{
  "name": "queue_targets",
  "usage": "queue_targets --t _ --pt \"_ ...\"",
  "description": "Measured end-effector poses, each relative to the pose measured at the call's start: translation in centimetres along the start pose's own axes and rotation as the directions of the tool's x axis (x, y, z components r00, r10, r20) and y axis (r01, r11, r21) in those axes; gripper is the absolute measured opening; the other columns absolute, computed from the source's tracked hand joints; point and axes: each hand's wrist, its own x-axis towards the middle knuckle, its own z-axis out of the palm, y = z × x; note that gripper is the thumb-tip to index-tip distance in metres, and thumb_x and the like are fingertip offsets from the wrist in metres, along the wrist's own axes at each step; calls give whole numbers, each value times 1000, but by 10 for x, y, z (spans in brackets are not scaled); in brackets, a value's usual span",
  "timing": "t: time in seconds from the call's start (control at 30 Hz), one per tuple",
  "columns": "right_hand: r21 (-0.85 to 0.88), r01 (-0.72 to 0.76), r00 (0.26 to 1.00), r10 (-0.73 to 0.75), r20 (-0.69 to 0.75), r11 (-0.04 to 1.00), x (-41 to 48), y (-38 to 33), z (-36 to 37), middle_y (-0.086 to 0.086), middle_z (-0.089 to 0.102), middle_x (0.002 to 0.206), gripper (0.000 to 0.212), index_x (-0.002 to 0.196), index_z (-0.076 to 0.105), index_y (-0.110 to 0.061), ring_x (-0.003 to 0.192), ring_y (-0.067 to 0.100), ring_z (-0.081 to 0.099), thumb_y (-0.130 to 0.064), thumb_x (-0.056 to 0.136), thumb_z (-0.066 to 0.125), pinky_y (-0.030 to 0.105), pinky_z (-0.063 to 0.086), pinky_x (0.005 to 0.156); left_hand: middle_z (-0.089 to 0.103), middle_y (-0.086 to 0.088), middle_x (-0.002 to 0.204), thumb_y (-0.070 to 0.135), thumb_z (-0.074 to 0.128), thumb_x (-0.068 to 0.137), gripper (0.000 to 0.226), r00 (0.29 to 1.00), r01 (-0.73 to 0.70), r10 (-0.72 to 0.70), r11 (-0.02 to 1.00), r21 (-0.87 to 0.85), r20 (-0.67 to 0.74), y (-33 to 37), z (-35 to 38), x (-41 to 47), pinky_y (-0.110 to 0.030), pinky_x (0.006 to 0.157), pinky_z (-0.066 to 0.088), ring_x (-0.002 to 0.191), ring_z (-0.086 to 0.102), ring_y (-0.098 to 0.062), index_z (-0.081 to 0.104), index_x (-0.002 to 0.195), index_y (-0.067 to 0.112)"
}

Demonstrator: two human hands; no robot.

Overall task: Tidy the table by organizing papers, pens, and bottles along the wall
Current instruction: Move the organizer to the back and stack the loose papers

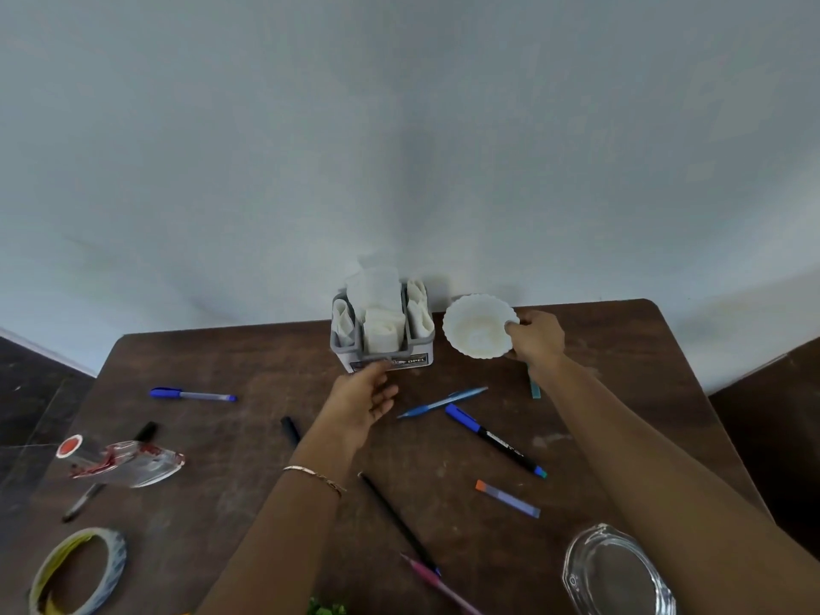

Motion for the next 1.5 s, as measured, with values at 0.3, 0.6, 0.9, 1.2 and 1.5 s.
queue_targets --t 0.3,0.6,0.9,1.2,1.5 --pt "68 -55 997 50 65 996 -1 3 4 14 58 124 36 127 56 -4 102 28 59 -8 91 55 34 57 66 62 -12 96 11 43 97 13 998 61 -51 952 -299 41 13 -5 -6 -36 91 46 92 63 -25 56 95 7" --pt "14 80 997 -79 -12 997 -29 7 -16 -3 61 97 19 101 58 -20 91 20 61 -27 84 58 47 56 83 59 -8 102 16 45 98 15 998 51 -43 967 -249 39 1 5 -19 -33 80 49 94 62 -23 58 94 12" --pt "25 184 982 -185 38 983 -134 73 -43 0 63 104 18 104 58 -23 97 16 60 -16 87 58 36 49 86 64 -4 98 12 48 97 21 998 -11 18 994 -111 66 -44 17 -94 -27 70 50 83 64 -17 53 117 11" --pt "146 123 854 -179 488 982 -250 82 -21 -7 61 104 26 113 58 -17 93 5 58 -11 89 64 9 48 74 62 -3 83 10 62 88 14 967 -227 238 967 113 -95 -83 -65 -162 -15 48 36 69 52 -9 61 101 14" --pt "-86 375 431 -91 898 923 -290 113 18 -11 38 142 95 144 31 -29 122 10 46 -23 67 87 23 48 85 60 -5 115 -5 52 89 23 915 -263 331 923 281 -230 -132 -152 -196 -22 79 48 101 57 -17 55 104 13"
